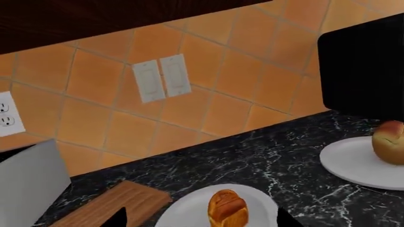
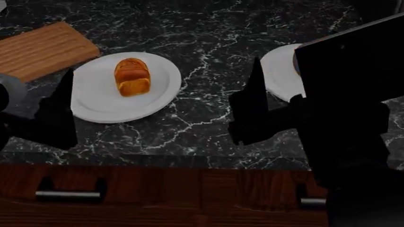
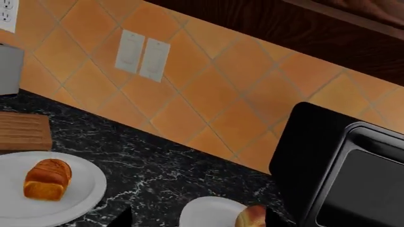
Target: Place all breads on the cutting board.
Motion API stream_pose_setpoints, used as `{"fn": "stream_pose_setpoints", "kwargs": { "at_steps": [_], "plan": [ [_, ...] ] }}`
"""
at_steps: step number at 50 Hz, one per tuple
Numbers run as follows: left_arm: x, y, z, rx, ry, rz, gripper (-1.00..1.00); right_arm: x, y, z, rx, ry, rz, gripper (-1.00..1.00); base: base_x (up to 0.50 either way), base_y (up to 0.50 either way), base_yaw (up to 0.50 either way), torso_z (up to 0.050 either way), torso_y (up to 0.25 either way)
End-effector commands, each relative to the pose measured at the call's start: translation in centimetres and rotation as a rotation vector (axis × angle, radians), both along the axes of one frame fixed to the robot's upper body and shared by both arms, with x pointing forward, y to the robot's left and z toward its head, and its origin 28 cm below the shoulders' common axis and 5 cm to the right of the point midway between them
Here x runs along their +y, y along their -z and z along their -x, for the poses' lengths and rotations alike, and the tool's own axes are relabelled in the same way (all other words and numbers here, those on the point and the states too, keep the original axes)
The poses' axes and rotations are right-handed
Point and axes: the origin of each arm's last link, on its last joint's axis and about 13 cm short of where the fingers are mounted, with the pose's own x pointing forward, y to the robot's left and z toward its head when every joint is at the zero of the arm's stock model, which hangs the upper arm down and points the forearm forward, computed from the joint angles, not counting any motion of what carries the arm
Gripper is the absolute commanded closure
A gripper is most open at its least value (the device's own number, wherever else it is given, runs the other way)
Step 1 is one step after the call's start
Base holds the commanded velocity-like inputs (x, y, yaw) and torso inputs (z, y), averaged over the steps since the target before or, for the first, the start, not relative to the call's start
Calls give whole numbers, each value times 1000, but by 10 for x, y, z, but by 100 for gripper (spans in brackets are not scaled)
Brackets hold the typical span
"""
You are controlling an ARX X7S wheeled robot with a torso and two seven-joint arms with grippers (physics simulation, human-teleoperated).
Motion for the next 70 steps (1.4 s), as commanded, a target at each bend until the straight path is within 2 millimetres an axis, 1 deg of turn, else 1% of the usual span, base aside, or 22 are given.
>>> {"fn": "stream_pose_setpoints", "kwargs": {
  "at_steps": [1,14,32,33,38,39,42,43,44,45,46,47,48,51,53,55,58,60,62,64,68,70],
  "plan": [
    [0,-3,0,-24,-4,18,-100,-1,-2,0,-1,25,-22,-100,62,500,0,0,0],
    [1,-7,-1,-31,1,12,-100,-1,-10,0,-11,25,-14,-100,59,500,0,0,0],
    [0,-5,1,-24,3,7,-100,-7,-5,1,2,32,-42,-100,59,496,0,0,0],
    [0,-6,1,-23,5,8,-100,-7,-4,0,3,15,-84,-100,0,0,0,0,0],
    [0,-6,-1,-6,14,6,-100,-8,-5,1,20,33,-34,-100,0,0,0,0,0],
    [-1,-8,-3,35,48,52,-100,-8,-6,0,29,40,-23,-100,0,0,0,0,0],
    [-1,-22,-2,43,76,44,-100,-10,-15,0,36,40,2,-100,0,0,0,0,0],
    [0,-28,-5,54,88,34,-100,-16,-24,0,23,101,-7,-100,0,0,0,0,0],
    [3,-37,-5,43,44,17,-100,-21,-33,-1,22,157,-21,-100,0,0,0,0,0],
    [4,-41,-4,47,37,24,-100,-19,-36,2,36,133,-25,-100,0,0,0,0,0],
    [6,-51,-4,49,22,15,-100,-19,-44,5,53,115,-3,-100,0,0,0,0,0],
    [6,-59,-4,70,40,8,-100,-17,-50,8,85,58,1,-100,0,0,0,0,0],
    [3,-66,1,77,115,-16,-100,-16,-57,11,118,-2,9,-100,0,0,0,0,0],
    [4,-80,2,92,132,-34,-100,-19,-72,11,133,4,29,-100,0,0,0,0,0],
    [6,-91,-1,123,137,-46,-100,-22,-90,12,156,-20,-2,-100,0,0,0,0,0],
    [7,-99,0,137,140,-64,-100,-23,-101,12,167,-23,-1,-100,0,0,0,0,0],
    [7,-121,-1,160,147,-77,-100,-24,-125,11,195,-32,30,-100,0,0,0,0,0],
    [7,-130,-2,162,139,-97,-100,-25,-135,8,206,-24,53,-100,0,0,0,0,0],
    [9,-140,-7,151,113,-131,-100,-27,-140,0,247,25,112,-100,0,0,0,0,0],
    [11,-151,-12,142,96,-145,-100,-27,-147,-7,260,23,104,-100,0,0,0,0,0],
    [10,-161,-18,153,92,-139,-100,-27,-160,-16,258,4,65,-100,68,-25,0,0,0],
    [9,-164,-20,150,93,-141,-100,-26,-160,-19,279,7,82,-100,500,-165,0,0,0]
  ]
}}
